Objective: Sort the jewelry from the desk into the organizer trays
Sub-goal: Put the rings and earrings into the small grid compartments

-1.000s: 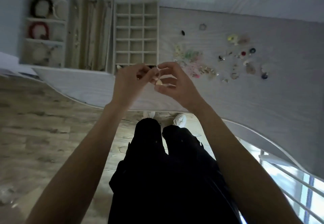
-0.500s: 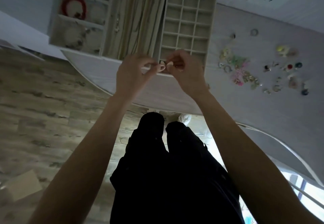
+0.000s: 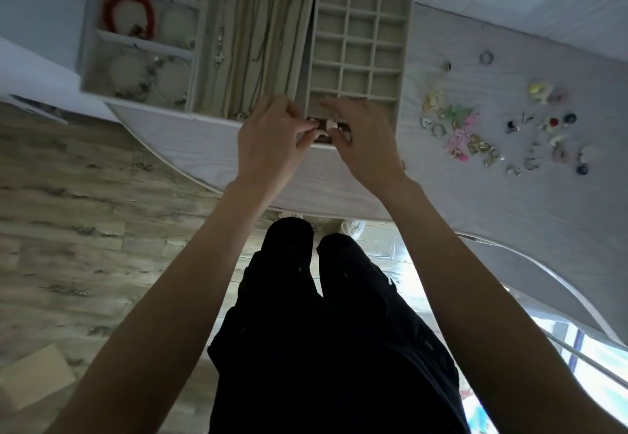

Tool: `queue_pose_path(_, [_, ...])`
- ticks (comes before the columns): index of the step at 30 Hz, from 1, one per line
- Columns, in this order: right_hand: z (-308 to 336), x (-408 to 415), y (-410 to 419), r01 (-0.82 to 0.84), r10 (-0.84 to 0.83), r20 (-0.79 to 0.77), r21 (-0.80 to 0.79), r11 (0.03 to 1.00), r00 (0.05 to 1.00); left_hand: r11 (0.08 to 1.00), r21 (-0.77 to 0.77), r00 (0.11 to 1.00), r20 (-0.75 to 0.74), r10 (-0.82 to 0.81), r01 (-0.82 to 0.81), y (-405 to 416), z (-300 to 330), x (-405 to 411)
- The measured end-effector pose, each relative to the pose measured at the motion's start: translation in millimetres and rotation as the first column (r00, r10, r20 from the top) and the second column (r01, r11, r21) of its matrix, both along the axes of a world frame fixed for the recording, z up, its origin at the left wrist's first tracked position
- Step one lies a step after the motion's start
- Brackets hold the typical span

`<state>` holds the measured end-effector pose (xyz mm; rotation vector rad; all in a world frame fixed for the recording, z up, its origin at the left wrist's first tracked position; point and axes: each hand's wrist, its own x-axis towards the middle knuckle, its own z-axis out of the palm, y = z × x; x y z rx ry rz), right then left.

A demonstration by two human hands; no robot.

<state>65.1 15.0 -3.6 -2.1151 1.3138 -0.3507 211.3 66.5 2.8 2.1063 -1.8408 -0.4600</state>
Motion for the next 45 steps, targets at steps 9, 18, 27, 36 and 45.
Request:
queue_pose_path(9, [5.2,-21.4,4.5,0.104,-0.088,0.080,-0.227,0.968,0.993,0.980,-0.176,0.995,0.036,-0.090,0.095,14.2,-8.7,13.5])
queue_pose_path(18, [-10.4,-11.4,16.0,-0.103,0.042,-0.209,-0.289,0.952,0.977,0.965,-0.074,0.952,0.202,-0.231,0.250,20.0,-15.0,9.1])
queue_pose_path(27, [-10.8,-16.9,14.3,-0.098,0.030,-0.195,-0.347,0.933,0.980,0.947,-0.059,0.934,0.194,-0.300,0.316,12.5,-10.1,9.9])
queue_pose_path(36, [-5.2,0.3,1.3,-0.111,0.027,-0.230,-0.359,0.927,0.973,0.944,-0.061,0.933,0.184,-0.309,0.324,14.8,-11.5,5.5])
queue_pose_path(45, [1.0,14.1,-4.5,-0.107,-0.018,-0.364,-0.321,0.941,0.931,0.945,-0.041,0.933,0.180,-0.312,0.324,9.6,-6.4,5.2])
